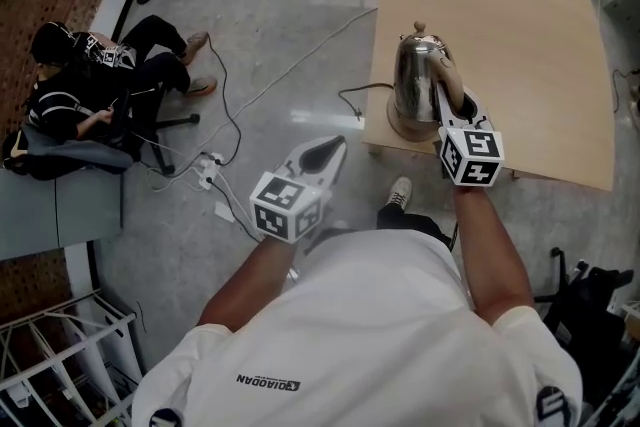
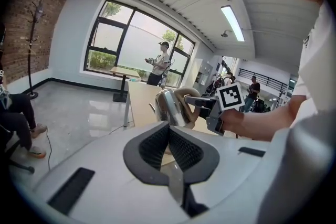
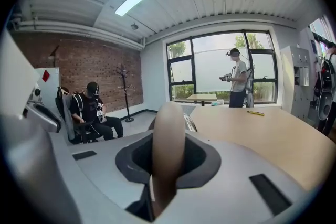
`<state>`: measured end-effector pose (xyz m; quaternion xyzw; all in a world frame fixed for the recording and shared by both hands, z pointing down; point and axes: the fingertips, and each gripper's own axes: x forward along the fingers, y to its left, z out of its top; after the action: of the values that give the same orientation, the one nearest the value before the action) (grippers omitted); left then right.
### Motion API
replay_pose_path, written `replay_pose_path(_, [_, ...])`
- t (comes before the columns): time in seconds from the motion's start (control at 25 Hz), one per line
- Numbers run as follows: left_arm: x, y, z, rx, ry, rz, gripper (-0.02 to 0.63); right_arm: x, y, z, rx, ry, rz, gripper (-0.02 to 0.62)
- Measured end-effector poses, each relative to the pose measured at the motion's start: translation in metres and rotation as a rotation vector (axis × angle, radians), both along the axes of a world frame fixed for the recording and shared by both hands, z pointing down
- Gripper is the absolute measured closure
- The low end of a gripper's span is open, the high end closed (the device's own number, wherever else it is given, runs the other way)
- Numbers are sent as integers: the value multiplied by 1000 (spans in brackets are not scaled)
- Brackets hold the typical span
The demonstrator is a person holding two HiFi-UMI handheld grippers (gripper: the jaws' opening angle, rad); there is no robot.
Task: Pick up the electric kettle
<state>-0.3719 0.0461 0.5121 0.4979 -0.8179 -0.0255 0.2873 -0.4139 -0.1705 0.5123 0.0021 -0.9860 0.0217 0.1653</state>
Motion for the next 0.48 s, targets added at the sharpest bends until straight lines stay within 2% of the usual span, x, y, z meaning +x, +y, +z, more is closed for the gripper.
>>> replay_pose_path(0.2, [-2,11,-4,9,-9,-13,611,-6,7,-31,3,-54,-28,523])
replay_pose_path(0.48, [5,15,-11,19,-26,25,611,11,18,-60,-7,-105,-23,523])
